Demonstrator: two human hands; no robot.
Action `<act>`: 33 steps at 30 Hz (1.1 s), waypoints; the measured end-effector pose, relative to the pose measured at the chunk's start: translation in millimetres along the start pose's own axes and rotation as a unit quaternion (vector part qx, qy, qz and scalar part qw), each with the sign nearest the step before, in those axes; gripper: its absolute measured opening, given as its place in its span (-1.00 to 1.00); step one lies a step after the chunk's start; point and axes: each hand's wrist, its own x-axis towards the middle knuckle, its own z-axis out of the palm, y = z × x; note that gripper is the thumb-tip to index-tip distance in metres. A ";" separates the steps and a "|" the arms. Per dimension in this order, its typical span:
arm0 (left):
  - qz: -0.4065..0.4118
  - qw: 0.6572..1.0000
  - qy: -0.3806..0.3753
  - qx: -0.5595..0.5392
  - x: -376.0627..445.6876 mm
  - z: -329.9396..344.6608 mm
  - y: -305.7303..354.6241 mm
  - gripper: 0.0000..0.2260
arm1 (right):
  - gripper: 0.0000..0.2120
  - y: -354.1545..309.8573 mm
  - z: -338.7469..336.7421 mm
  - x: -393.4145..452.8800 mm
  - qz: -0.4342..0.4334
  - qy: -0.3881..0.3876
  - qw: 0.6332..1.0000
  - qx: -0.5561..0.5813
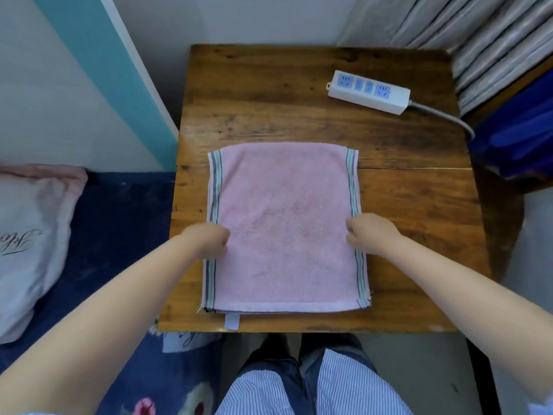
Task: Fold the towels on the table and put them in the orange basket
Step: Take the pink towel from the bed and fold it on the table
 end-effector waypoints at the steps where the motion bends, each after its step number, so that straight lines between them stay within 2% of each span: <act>1: -0.020 0.996 0.070 -0.050 8.7 -11.3 -3.2 -0.79 | -0.74 1.4 -8.1 13.0 0.020 0.062 0.995 0.073; 2: -0.046 0.983 0.140 -0.112 16.7 -21.0 -6.8 -0.77 | -0.69 1.8 -15.9 24.5 0.044 0.117 0.982 0.144; 4: -0.102 0.927 0.265 -0.244 32.6 -36.2 -14.2 -0.75 | -0.60 3.3 -28.9 47.2 0.090 0.191 0.941 0.264; 6: -0.171 0.858 0.327 -0.356 49.1 -50.4 -22.4 -0.69 | -0.55 5.7 -40.8 68.3 0.117 0.228 0.898 0.357; 7: -0.197 0.831 0.332 -0.400 56.9 -57.6 -25.4 -0.65 | -0.54 7.1 -46.6 78.0 0.127 0.246 0.882 0.382; 9: -0.235 0.798 0.325 -0.450 71.1 -66.1 -30.7 -0.57 | -0.53 13.7 -54.0 92.7 0.162 0.285 0.857 0.398; 11: -0.258 0.788 0.318 -0.460 83.3 -71.0 -34.0 -0.55 | -0.61 21.3 -58.6 103.2 0.190 0.289 0.855 0.386; 14: -0.275 0.762 0.311 -0.497 100.1 -77.7 -39.7 -0.60 | -0.74 31.5 -62.4 119.7 0.195 0.269 0.861 0.386; 17: -0.273 0.719 0.312 -0.558 108.9 -77.7 -43.1 -0.77 | -0.73 36.9 -63.7 128.8 0.211 0.239 0.832 0.454; 19: -0.256 0.706 0.323 -0.576 114.5 -77.2 -46.8 -0.86 | -0.65 40.0 -66.2 133.6 0.209 0.223 0.812 0.497; 25: -0.235 0.659 0.360 -0.618 122.5 -77.0 -52.8 -0.87 | -0.81 51.0 -66.6 145.5 0.220 0.268 0.784 0.515; 28: -0.248 0.662 0.380 -0.597 128.9 -78.0 -49.7 -0.86 | -0.82 52.5 -68.5 149.0 0.210 0.290 0.812 0.460; 33: -0.271 0.692 0.403 -0.534 138.9 -88.9 -49.0 -0.79 | -0.84 57.6 -73.8 157.7 0.157 0.336 0.868 0.331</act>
